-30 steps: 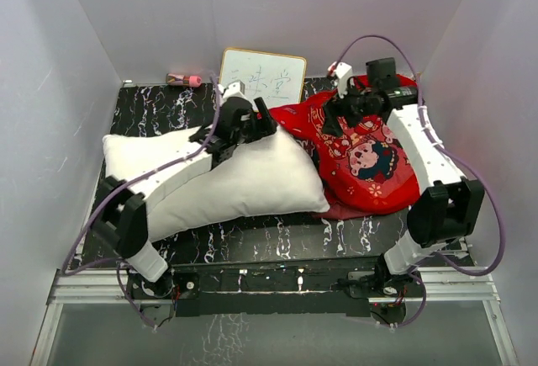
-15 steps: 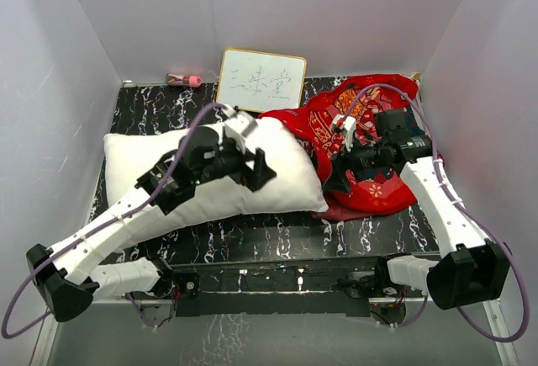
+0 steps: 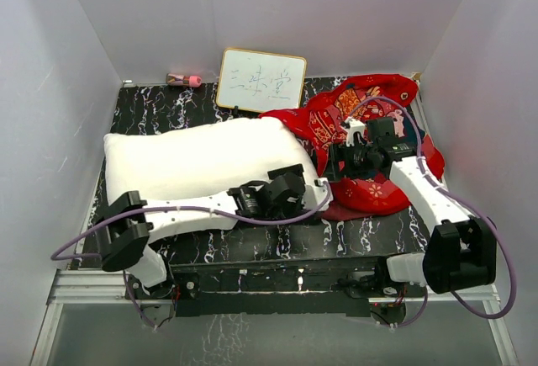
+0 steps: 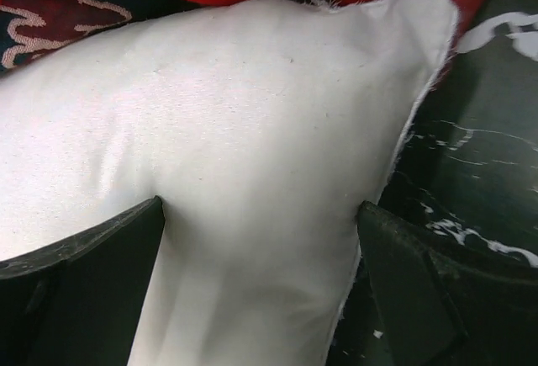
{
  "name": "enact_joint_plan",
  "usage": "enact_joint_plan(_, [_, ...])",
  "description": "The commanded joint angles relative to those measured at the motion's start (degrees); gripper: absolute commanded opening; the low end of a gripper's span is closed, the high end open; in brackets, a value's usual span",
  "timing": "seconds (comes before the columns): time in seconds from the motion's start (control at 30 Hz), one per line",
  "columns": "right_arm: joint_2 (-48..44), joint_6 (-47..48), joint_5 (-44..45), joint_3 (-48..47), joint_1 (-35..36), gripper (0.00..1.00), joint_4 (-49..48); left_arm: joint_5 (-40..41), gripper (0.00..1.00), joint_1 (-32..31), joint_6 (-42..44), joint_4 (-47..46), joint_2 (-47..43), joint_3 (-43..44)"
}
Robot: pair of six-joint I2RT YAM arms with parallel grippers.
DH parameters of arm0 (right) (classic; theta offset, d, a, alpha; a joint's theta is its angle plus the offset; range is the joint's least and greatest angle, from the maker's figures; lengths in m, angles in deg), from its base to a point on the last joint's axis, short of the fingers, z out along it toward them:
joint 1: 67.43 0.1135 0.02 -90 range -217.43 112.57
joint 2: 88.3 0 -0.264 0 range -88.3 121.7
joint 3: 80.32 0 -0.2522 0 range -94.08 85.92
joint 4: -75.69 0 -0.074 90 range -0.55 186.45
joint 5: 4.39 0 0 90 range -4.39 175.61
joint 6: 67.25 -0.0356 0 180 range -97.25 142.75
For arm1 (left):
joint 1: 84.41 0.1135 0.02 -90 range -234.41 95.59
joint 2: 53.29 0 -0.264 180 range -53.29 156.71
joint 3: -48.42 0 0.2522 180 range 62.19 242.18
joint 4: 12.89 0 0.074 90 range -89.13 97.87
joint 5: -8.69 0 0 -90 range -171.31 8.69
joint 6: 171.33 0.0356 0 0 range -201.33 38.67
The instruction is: Put the pillow into the pillowcase
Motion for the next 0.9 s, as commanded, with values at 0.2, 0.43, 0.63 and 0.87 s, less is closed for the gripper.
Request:
enact_joint_plan(0.2, [5.9,-5.2,10.5,0.9,0.6,0.64,-11.7,17.1,0.78,0.2,4.6,-12.9,7.7,-0.5])
enact_joint_plan(0.43, [8.9,-1.4,11.1,-3.3,0.5,0.18,-12.8,14.0,0.17,2.0,-4.1,-11.7,7.2,-1.1])
enact_joint_plan(0.63, [4.2,19.1,-10.3,-8.3,-4.3,0.07,-4.0,8.3,0.03,5.7,-12.0,-11.5,4.0,-2.8])
enact_joint_plan(0.87, [-1.4,37.5,-24.0,-13.9,-8.2,0.08,7.6,4.9,0.00,9.9,-20.6,-14.1,0.9,-5.4])
